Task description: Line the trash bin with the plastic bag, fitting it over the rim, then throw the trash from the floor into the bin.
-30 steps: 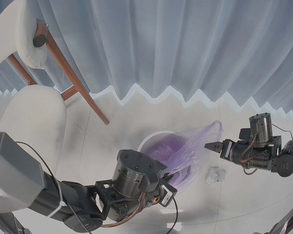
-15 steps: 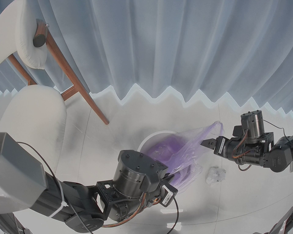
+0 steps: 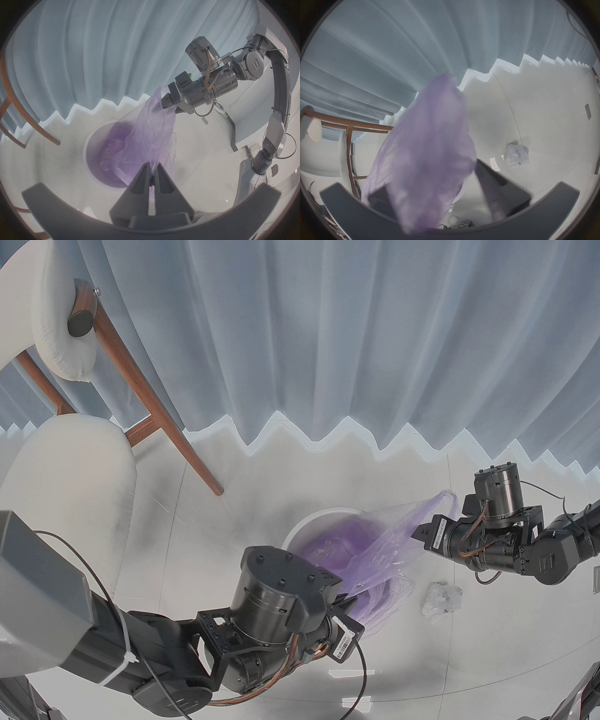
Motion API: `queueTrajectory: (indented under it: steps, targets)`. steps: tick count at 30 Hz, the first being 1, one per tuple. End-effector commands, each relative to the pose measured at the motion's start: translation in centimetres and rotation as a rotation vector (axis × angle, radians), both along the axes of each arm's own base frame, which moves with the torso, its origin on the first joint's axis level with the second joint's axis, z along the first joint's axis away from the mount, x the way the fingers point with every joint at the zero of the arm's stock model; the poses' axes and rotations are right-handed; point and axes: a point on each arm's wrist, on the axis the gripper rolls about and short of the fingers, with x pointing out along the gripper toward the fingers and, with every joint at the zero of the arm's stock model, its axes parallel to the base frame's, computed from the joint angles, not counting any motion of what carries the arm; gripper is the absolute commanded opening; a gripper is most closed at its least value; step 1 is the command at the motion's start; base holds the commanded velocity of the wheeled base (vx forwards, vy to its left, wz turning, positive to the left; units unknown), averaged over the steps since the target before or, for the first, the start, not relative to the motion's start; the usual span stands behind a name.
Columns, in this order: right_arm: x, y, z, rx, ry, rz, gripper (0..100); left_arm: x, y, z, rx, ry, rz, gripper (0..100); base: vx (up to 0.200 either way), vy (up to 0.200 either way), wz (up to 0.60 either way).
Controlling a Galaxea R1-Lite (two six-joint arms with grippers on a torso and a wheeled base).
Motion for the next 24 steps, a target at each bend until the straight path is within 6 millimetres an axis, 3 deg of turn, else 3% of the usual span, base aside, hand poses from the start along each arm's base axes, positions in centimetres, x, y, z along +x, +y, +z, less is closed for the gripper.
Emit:
queueTrajectory:
  steps: [1,7,11,12,21,24]
  targets:
    - [0.4,0.3,-0.3,-0.002,0.006,0.001,0,-0.1,-0.1,0.0,-0.002,0.001,-0.003,0,0.0,0.0,0.0]
    - [0.5,0.3,-0.2,-0.003,-0.004,0.005,0,-0.2,-0.1,0.0,0.0,0.001,-0.008,0,0.0,0.0,0.0]
    - [1.0,0.5,0.7,-0.006,-0.098,0.046,0,-0.2,-0.1,0.1,-0.001,-0.003,-0.009,0,0.0,0.0,0.0]
    - [1.1,0.7,0.9,-0.015,-0.133,0.082,0,-0.2,-0.1,0.1,0.001,-0.006,-0.011,100,0.0,0.0,0.0]
    - [0.4,1.3,1.9,-0.082,-0.287,0.328,0,-0.7,0.7,1.3,-0.032,-0.02,-0.011,100,0.0,0.0,0.0]
    - [-0.3,1.0,1.3,-0.086,-0.308,0.389,0,-0.8,2.8,1.7,-0.031,-0.019,0.024,100,0.0,0.0,0.0]
